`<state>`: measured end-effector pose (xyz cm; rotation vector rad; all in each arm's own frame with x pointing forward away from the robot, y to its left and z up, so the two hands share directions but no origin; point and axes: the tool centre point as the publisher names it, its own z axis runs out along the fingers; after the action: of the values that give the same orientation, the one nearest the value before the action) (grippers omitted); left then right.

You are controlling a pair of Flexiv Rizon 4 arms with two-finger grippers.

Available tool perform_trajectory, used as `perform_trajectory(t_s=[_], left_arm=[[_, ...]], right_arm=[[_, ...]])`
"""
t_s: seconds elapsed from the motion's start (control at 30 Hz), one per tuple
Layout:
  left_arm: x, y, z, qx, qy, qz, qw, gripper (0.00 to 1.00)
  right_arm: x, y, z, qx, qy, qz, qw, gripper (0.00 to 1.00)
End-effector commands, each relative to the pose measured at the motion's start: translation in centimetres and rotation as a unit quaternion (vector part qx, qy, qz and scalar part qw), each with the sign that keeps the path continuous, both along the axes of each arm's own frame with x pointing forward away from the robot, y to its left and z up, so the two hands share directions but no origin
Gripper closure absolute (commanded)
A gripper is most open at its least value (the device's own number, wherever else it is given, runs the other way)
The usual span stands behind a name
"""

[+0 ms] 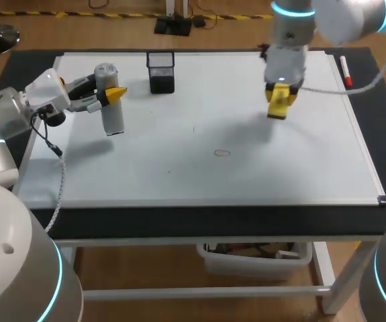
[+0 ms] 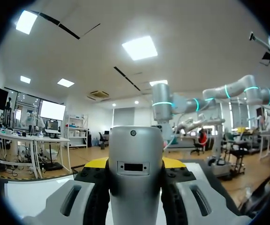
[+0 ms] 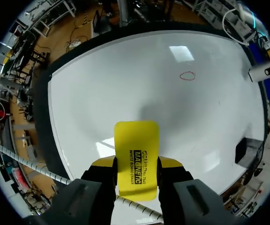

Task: Pick up the inspection probe, press it on each red-marked spot on the whiteboard one by one, put down the probe, pick up the eraser, and wipe off all the red marks.

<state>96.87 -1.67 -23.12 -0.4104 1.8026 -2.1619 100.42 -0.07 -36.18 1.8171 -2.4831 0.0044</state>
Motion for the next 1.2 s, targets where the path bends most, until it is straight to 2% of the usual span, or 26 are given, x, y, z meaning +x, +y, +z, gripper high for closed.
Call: perform_trajectory(t_s=[0.03,0.27,0.53,0.67,0.9,1.2], left_arm=[[0.0,0.0,0.1,0.000,0.000,-0.001,1.000,1.00],[0.0,0.0,0.1,0.000,0.000,-0.001,1.000,1.00],[0.0,0.0,0.1,0.000,0.000,-0.001,1.000,1.00],[0.0,0.0,0.1,0.000,0.000,-0.001,1.000,1.00],[0.0,0.0,0.1,0.000,0.000,-0.001,1.000,1.00],[0.0,0.0,0.1,0.000,0.000,-0.001,1.000,1.00]], right_arm=[[-1.6,3.8,-1.6,-0.021,0.002,0.037,0.999,1.00],[-4.7,9.5,-2.6,-0.013,0.003,0.098,0.995,1.00],[-6.1,14.1,-2.8,0.005,0.003,0.140,0.990,1.00],[-6.6,15.5,-3.3,0.013,0.006,0.145,0.989,1.00],[-7.8,17.4,-4.6,0.028,0.029,0.131,0.991,1.00],[-8.9,18.1,-5.2,0.038,0.036,0.132,0.990,1.00]])
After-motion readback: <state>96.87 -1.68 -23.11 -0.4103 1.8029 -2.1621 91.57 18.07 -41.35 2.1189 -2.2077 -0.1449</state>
